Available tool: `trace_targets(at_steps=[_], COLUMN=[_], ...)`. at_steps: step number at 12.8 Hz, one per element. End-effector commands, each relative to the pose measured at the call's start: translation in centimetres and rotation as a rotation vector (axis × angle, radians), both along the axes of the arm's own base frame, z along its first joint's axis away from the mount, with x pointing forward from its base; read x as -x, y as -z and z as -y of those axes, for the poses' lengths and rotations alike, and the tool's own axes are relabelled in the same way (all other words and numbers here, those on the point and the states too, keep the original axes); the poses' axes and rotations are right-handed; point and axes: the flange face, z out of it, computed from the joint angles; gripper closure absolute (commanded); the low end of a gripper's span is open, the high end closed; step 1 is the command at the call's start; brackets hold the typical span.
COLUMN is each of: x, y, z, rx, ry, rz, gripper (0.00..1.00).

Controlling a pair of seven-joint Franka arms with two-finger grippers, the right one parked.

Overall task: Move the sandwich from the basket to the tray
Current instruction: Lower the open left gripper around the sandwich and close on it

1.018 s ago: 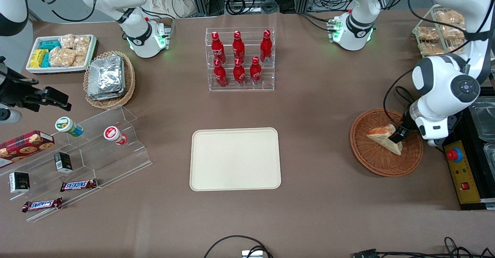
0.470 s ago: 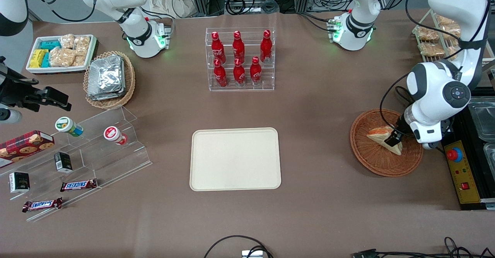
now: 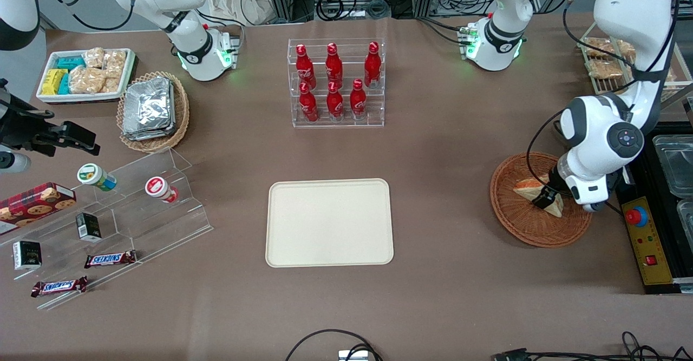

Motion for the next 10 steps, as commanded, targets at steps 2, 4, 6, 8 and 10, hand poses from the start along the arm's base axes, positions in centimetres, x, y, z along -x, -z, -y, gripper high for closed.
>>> trace_targets(at_steps=[2, 4, 6, 8, 10], x=[0.2, 0.2, 0.4, 0.7, 0.7], y=[0.3, 0.3, 0.1, -1.1, -4.0], z=[0.2, 0.2, 0.5, 0.5, 1.1], rx=[-0.006, -0.014, -0.057, -0.084, -0.091], ry=[-0.005, 0.023, 0.088, 0.154, 0.268], rz=[0.014, 0.014, -0.010, -0.056, -0.075], gripper=[0.38, 0.71, 0.79, 0.83, 0.82])
